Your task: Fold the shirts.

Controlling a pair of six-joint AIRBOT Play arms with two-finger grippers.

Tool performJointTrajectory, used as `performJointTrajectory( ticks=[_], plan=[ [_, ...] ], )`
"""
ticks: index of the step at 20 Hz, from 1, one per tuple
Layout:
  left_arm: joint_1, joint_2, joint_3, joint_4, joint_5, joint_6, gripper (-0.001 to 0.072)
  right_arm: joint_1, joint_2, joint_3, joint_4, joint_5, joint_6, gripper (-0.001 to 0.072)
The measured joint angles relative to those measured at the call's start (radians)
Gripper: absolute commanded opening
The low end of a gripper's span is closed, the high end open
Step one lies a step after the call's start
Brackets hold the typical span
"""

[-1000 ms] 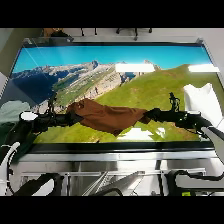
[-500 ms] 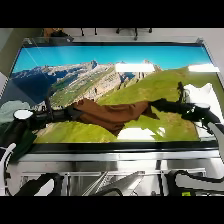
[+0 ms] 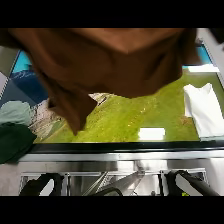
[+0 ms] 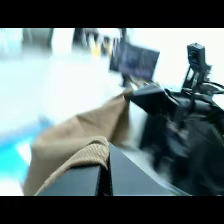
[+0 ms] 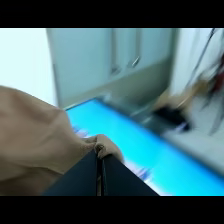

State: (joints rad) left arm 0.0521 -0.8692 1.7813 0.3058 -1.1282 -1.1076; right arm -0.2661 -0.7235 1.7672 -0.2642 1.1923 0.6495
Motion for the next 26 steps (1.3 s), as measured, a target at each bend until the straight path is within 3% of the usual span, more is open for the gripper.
performJointTrajectory(
  ticks=[3,6,12,18,19,20,21,26],
  plan=[
    [0.000,-0.042,0.262,0.075,-0.006,-0.066,0.0016,0.000,0.036,0.150,-0.074,-0.032,0.000,0.0022],
    [0.000,-0.070,0.311,0.116,-0.013,-0.099,0.0016,0.000,0.028,0.211,-0.109,-0.063,-0.009,0.0022],
    [0.000,-0.135,-0.064,0.150,0.043,-0.047,0.0016,0.016,-0.229,0.228,-0.130,-0.027,0.039,0.0023],
    [-0.001,-0.494,-0.327,0.147,0.124,0.063,0.0019,0.129,-0.735,0.210,-0.145,-0.055,0.086,0.0030],
    [0.000,-0.568,-0.338,0.147,0.136,0.071,0.0082,0.148,-0.822,0.209,-0.145,-0.084,0.102,0.0129],
    [0.002,-0.647,-0.338,0.148,0.140,0.080,0.0459,0.164,-0.895,0.208,-0.147,-0.108,0.119,0.0203],
    [0.006,-0.714,-0.326,0.146,0.142,0.085,0.0687,0.178,-0.962,0.208,-0.151,-0.130,0.136,0.0202],
    [0.076,-0.961,-0.159,0.143,0.004,0.051,0.0685,0.179,-1.078,0.208,-0.146,-0.136,0.223,0.0210]
  ],
)
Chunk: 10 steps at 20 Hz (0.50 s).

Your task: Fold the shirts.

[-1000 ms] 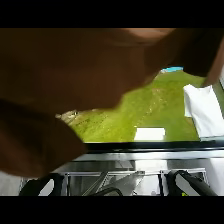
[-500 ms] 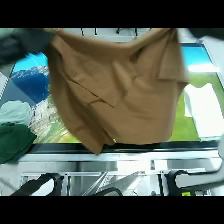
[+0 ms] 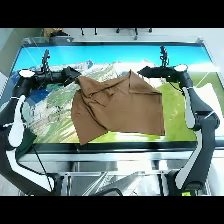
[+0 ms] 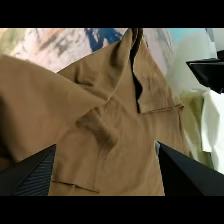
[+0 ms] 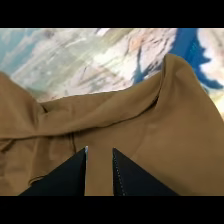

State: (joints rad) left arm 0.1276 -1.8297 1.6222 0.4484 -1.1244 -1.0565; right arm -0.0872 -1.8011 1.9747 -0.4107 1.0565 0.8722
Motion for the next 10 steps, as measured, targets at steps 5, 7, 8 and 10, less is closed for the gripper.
performJointTrajectory(
  ticks=[5,7,8,10],
  plan=[
    [0.127,-0.056,0.116,0.140,-0.287,-0.089,0.0685,-0.119,0.103,-0.013,-0.105,0.248,0.143,0.0209],
    [0.163,-0.049,0.071,0.223,-0.359,-0.107,0.0685,-0.175,0.163,-0.055,-0.171,0.343,0.200,0.0210],
    [0.172,-0.045,0.034,0.256,-0.376,-0.111,0.0685,-0.204,0.201,-0.090,-0.198,0.382,0.222,0.0209],
    [0.182,-0.042,-0.051,0.306,-0.386,-0.109,0.0685,-0.265,0.281,-0.187,-0.246,0.427,0.254,0.0210]
  ],
)
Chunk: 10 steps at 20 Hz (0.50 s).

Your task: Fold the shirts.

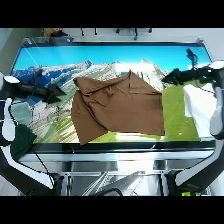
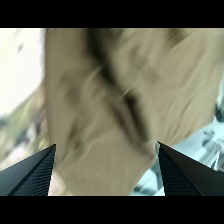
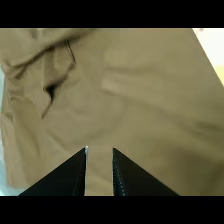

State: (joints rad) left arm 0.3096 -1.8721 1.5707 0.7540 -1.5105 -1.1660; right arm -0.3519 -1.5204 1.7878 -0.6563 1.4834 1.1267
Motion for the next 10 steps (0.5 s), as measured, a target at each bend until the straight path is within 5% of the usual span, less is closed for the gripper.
performJointTrajectory(
  ticks=[3,7,8,10],
  plan=[
    [-0.013,-0.013,-0.100,0.036,0.022,0.018,0.0685,-0.096,0.122,-0.170,-0.056,0.008,0.024,0.0291],
    [-0.055,-0.044,-0.155,0.035,0.039,0.030,0.0684,-0.217,0.238,-0.367,-0.127,0.006,0.033,0.0313],
    [-0.072,-0.049,-0.159,0.031,0.042,0.031,0.0563,-0.241,0.257,-0.409,-0.141,0.006,0.033,0.0401],
    [-0.109,-0.058,-0.156,0.056,0.068,0.037,0.0068,-0.270,0.282,-0.486,-0.172,0.004,0.033,0.0444]
  ],
)
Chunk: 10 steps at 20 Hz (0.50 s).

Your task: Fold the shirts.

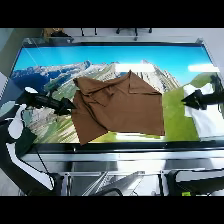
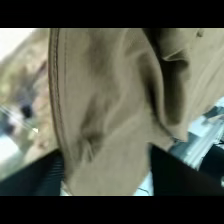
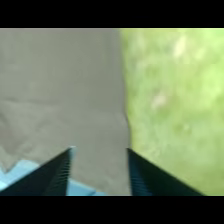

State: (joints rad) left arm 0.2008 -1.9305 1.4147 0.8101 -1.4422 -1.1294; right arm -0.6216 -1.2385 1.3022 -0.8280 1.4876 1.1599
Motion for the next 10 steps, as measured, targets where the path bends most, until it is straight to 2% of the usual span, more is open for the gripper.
performJointTrajectory(
  ticks=[1,5,10],
  plan=[
    [-0.021,-0.004,0.007,0.023,0.016,0.002,0.0016,-0.006,0.007,-0.042,-0.014,-0.001,0.001,0.0444],
    [-0.087,-0.005,0.061,0.032,0.005,0.004,0.0016,0.009,0.020,-0.219,-0.054,-0.023,0.012,0.0444],
    [-0.106,-0.004,0.107,0.074,-0.034,-0.015,0.0015,0.108,0.018,-0.421,-0.068,-0.122,0.010,0.0444]
  ],
)
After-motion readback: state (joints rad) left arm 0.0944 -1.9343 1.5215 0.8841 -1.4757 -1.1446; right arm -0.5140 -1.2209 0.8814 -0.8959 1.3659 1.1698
